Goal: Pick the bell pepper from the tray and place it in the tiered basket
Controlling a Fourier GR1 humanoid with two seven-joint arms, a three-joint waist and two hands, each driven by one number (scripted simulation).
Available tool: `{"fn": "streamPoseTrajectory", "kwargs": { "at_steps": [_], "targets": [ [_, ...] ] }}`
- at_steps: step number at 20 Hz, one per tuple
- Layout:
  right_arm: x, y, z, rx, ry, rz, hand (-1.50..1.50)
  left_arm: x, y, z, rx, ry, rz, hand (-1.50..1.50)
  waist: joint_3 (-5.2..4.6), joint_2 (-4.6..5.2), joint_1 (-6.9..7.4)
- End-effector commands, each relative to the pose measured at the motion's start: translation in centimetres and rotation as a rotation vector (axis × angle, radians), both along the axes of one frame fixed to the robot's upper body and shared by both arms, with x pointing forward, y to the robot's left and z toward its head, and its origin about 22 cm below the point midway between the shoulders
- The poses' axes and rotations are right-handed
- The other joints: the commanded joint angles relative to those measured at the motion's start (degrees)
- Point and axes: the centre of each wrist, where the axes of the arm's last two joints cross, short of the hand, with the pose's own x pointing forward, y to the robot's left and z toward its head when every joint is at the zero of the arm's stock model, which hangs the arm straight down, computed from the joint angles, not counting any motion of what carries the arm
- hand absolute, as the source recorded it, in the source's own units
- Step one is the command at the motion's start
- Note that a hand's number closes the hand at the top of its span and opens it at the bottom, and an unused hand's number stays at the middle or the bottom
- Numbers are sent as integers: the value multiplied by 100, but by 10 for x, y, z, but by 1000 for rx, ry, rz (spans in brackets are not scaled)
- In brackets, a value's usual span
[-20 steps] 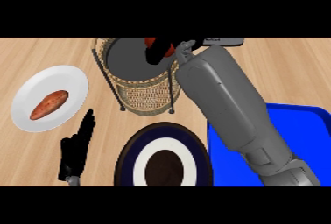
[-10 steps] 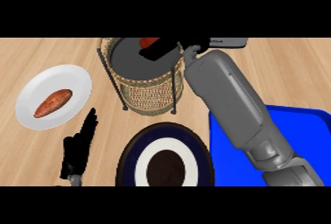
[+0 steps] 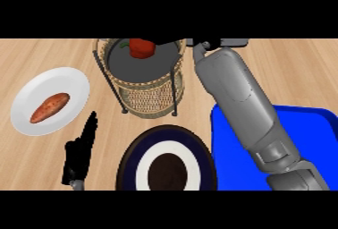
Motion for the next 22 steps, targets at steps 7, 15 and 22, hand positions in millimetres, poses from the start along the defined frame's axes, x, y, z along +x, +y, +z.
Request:
{"fn": "streamPoseTrajectory", "kwargs": {
  "at_steps": [7,15,22],
  "targets": [
    [0,-137,28,104,-36,-335,-150,-19,16,-8,-4,51,55,0,-13,-44,-262],
    [-69,-278,38,123,-25,-334,-150,-24,9,-11,-15,61,64,0,-10,-46,-368],
    [-132,-383,45,125,-38,-259,-150,-18,15,0,-10,42,53,0,-12,-18,-242]
  ]
}}
